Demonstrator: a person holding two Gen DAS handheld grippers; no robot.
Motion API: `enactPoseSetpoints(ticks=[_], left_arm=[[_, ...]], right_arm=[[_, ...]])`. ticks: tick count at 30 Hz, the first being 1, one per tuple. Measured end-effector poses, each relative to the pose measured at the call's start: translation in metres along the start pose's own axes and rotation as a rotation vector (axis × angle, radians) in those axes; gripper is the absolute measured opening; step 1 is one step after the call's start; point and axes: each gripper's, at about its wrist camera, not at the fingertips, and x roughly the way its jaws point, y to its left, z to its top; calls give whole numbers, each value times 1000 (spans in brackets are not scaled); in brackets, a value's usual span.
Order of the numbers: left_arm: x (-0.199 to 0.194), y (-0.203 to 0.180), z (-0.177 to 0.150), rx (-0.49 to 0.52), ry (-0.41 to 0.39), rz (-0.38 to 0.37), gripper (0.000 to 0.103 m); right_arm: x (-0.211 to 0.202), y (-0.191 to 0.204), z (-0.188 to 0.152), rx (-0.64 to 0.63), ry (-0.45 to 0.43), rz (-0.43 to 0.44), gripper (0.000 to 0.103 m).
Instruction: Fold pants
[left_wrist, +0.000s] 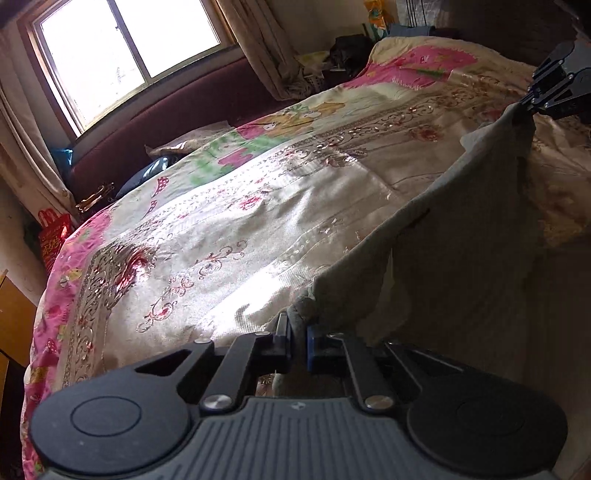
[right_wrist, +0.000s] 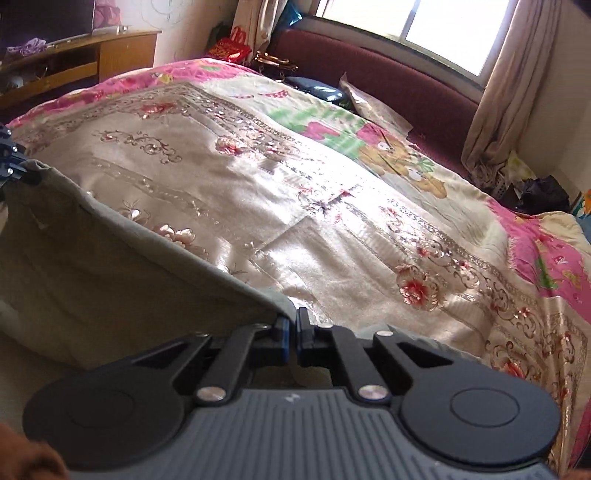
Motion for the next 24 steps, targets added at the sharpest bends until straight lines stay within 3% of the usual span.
enactPoseSetpoints(ticks=[5, 10, 15, 18, 20, 24], left_arm=[[-82, -29, -21, -6, -89, -40, 24], [-128, -70, -66, -21, -63, -100, 24], [-118, -111, -116, -37, 37, -112, 24], [-115, -121, -135, -44, 80, -105, 25], [-118, -122, -141, -58, 92, -96, 27], [-126, -119, -151, -76, 95, -92, 32]], right_arm=[[-92, 11, -34, 49, -59, -6, 2], [-159, 45, -87, 86, -21, 16, 3], [-143, 96, -157, 113, 136, 102, 5], [-119, 122, -185, 51, 291, 123, 10], [-120, 126, -189, 46, 323, 119, 11], [-140, 119, -168, 56, 270, 154, 36]])
